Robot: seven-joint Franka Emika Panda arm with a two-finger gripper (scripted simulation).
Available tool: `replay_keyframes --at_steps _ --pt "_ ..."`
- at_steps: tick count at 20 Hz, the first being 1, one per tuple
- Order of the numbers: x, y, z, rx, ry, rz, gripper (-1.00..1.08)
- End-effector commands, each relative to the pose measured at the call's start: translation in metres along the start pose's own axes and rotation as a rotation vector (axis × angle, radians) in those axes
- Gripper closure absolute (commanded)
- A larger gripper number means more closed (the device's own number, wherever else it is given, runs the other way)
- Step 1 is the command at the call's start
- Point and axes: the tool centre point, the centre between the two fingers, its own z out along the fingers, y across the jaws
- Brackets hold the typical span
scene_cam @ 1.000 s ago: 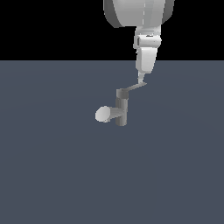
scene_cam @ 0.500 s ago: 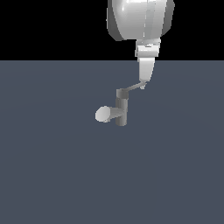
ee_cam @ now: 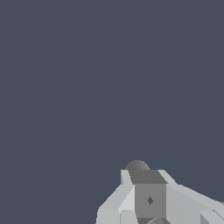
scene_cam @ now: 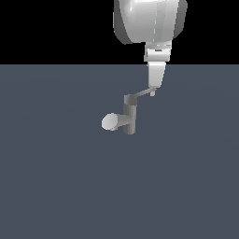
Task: Turn on the faucet by rotating a designated handle.
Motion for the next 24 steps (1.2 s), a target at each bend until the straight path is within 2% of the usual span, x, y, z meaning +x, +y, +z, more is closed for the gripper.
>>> replay_keyframes --at_steps 1,22,23,24 --pt "0.001 0.006 0.000 0.000 0.000 0.000 1.08" --pt "0.005 0.060 0.000 0.001 0.000 0.001 1.08" --pt "-0.006 0.048 -0.013 0.033 -0.008 -0.014 1.08" --pt "-0.007 0.051 -0.012 0.031 -0.008 -0.014 1.08"
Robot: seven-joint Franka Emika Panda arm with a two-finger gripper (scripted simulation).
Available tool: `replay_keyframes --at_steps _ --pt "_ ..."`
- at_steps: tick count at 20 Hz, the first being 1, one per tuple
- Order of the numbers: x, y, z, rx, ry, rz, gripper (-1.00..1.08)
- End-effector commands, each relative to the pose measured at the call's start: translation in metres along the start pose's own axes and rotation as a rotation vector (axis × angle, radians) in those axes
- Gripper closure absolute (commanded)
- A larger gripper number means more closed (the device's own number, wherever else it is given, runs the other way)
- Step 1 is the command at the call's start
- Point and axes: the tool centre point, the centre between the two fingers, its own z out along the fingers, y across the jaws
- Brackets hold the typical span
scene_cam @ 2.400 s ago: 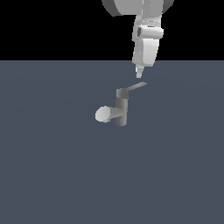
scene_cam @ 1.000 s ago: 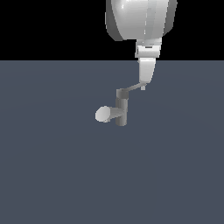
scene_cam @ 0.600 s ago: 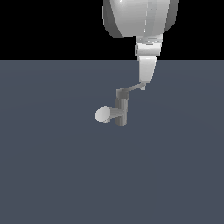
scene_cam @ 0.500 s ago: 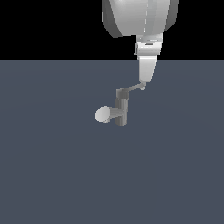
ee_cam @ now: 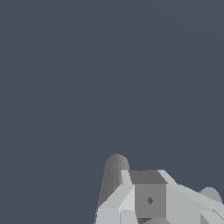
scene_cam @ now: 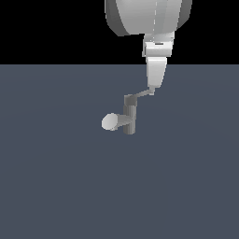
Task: Turn on the faucet by rotating a designated handle.
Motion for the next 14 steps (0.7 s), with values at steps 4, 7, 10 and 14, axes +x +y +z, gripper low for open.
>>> replay_keyframes --at_steps 4,7,10,14 --pt "-0.008 0.014 0.004 -0.010 0.000 0.002 1.08" --pt "-0.012 0.023 0.005 -0.014 0.001 0.003 1.08" --pt "-0.017 0.032 0.007 -0.018 0.003 0.005 1.08" --pt "-0.023 0.043 0.008 -0.024 0.004 0.008 1.08"
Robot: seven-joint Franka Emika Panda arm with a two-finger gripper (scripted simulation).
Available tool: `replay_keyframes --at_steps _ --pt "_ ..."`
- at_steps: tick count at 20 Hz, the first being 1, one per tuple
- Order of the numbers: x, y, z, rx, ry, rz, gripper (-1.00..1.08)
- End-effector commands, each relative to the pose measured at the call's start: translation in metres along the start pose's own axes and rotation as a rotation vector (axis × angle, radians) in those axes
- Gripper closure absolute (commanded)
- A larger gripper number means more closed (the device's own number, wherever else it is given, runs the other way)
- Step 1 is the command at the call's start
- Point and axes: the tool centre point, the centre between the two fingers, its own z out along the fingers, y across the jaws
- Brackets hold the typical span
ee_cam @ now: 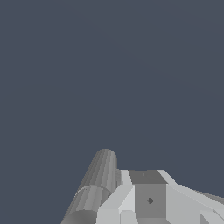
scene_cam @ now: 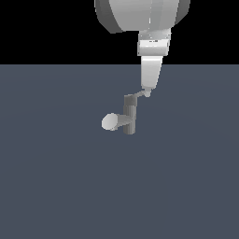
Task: Turn on the faucet by rotating a designated handle.
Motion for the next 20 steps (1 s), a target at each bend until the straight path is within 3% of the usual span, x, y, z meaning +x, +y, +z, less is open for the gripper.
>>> replay_keyframes --at_steps 1,9,10,20 --pt "-0.011 0.017 0.012 -0.032 0.001 -0.012 1.08" --pt "-0.022 0.038 0.015 -0.042 0.004 -0.007 1.08" --pt "-0.013 0.026 0.004 -0.015 -0.002 0.007 1.08" --pt "-0.077 0.041 0.013 -0.037 0.003 -0.003 1.08"
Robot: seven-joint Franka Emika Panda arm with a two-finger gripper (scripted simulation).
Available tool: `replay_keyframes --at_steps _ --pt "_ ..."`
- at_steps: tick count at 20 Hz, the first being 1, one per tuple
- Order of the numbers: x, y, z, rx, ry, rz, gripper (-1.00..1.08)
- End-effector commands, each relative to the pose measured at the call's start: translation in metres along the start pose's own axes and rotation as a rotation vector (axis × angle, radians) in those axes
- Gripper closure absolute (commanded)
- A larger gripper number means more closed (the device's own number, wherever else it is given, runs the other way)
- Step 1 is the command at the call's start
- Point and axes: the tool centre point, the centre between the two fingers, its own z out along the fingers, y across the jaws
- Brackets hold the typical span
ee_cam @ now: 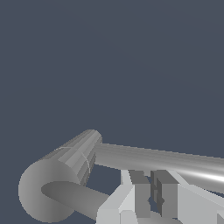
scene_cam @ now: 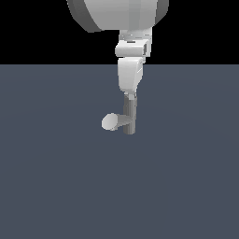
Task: Turn on the faucet by rotating a designated handle.
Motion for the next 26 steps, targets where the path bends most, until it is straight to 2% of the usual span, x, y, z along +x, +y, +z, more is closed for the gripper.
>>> replay_keyframes --at_steps 1,3,4,26 --pt "-0.036 0.013 0.011 -0.024 0.000 -0.037 1.08" --pt "-0.043 0.015 0.012 -0.026 0.001 -0.038 1.08" --pt "-0.011 0.001 0.001 -0.002 -0.003 0.011 1.08" --pt "-0.098 -0.029 0.013 -0.026 0.001 -0.037 1.08"
